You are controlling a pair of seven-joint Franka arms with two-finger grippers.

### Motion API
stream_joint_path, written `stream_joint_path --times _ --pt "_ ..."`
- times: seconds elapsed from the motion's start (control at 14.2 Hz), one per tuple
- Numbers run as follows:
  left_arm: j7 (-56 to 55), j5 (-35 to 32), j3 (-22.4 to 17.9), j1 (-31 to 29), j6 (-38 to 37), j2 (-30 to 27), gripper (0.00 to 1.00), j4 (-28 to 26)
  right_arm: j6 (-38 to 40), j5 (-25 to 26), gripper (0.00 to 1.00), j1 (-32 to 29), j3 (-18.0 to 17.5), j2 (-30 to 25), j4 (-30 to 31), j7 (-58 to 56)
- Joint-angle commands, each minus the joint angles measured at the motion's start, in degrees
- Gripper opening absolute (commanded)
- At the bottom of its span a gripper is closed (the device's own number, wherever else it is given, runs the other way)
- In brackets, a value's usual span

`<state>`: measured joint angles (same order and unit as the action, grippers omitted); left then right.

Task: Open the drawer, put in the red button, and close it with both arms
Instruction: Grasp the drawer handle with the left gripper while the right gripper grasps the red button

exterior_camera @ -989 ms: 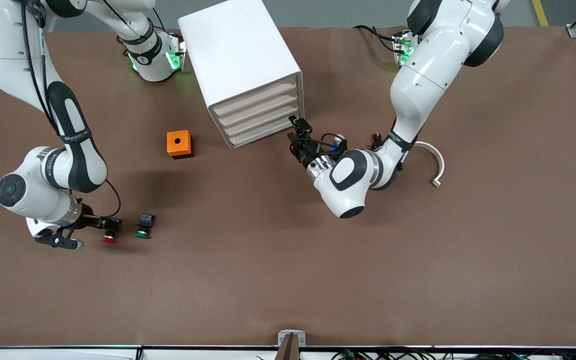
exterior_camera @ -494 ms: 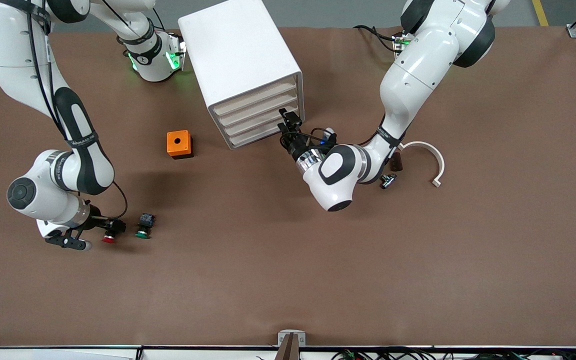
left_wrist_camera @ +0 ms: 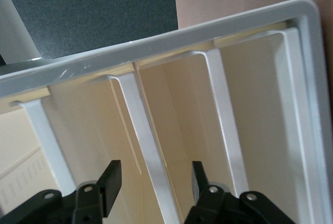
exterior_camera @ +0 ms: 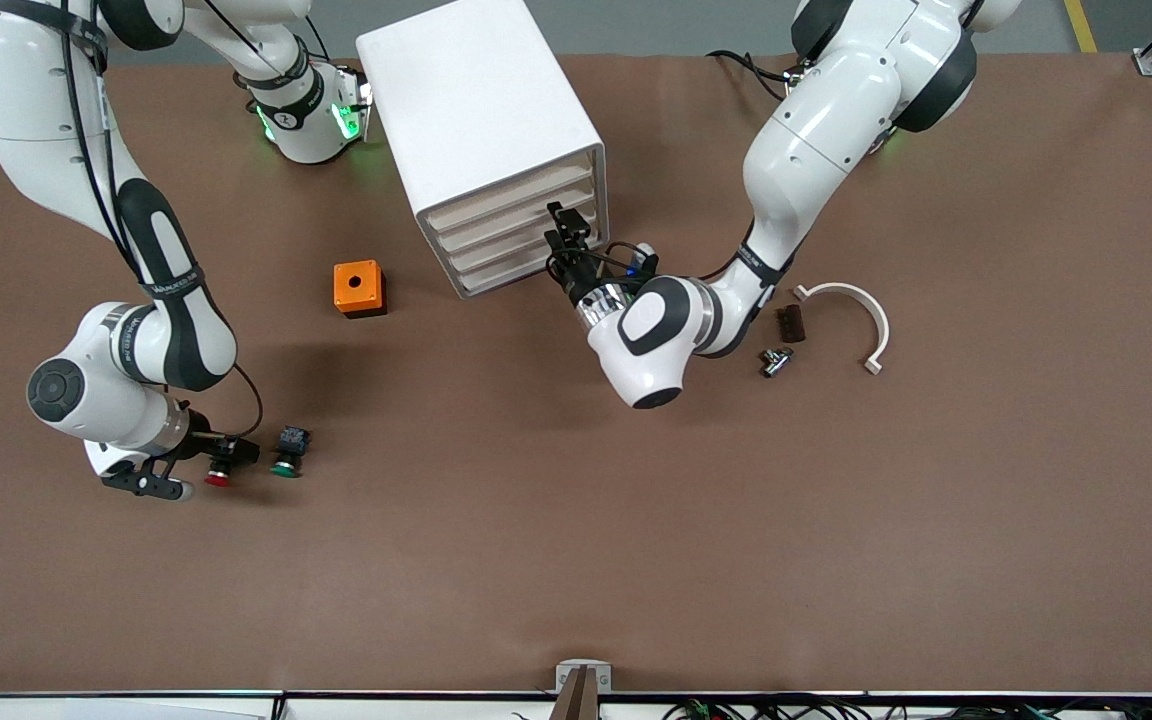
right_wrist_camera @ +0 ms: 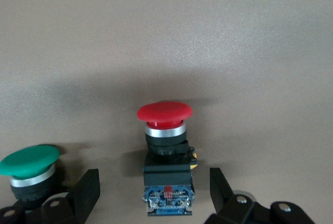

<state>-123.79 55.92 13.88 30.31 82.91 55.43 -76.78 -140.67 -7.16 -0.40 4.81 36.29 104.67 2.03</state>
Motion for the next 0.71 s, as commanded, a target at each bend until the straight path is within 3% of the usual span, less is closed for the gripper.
stream_joint_path --times 0.0,0.07,0.28,0.35,0.42,0.64 --pt "-1.28 1.38 -0.25 1.33 -0.73 1.0 0.52 0.93 0.4 -0.31 0.81 -0.22 0.12 0.0 0.09 -0.27" --pt "-1.28 1.38 -0.25 1.85 -0.64 1.09 0.46 0.93 0.58 -0.31 0.73 -0.22 0.12 0.0 0.09 -0.27" --pt "-1.28 1.47 -0.25 2.91 -0.64 1.09 0.36 0.93 0.67 -0.13 0.2 -0.13 0.12 -0.08 0.09 -0.36" --pt "-1.36 1.47 -0.25 3.09 -0.64 1.18 0.32 0.93 0.67 -0.13 0.08 -0.22 0.12 -0.08 0.09 -0.36" --pt "-1.28 1.47 -0.25 3.44 -0.64 1.18 0.3 0.84 0.67 -0.13 0.01 -0.22 0.12 0.0 0.01 -0.27" --pt "-1.36 1.38 -0.25 3.79 -0.64 1.18 0.24 0.49 2.06 -0.13 0.0 0.13 0.2 -0.78 -0.69 0.17"
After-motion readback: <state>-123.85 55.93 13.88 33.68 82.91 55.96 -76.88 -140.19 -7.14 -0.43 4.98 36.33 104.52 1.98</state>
